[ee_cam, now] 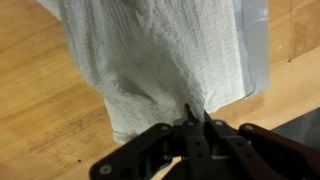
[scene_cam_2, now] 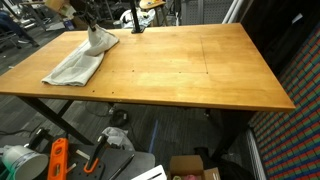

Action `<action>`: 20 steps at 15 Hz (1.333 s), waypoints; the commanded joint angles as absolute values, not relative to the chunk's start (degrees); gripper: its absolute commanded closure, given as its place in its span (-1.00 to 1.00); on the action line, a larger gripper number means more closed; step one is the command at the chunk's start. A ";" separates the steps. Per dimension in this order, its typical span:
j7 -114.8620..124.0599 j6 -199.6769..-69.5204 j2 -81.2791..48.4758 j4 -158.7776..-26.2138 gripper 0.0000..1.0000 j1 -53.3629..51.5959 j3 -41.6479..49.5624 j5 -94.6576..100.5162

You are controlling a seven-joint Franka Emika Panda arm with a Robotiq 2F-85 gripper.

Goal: Fold the towel in half from right to left

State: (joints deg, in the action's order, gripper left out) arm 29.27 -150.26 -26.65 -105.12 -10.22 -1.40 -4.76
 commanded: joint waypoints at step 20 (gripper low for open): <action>29.11 -154.07 -26.13 -106.05 0.94 -12.64 -3.94 -10.11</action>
State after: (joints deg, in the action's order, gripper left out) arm 29.24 -153.98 -26.17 -106.08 -11.79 -4.83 -9.74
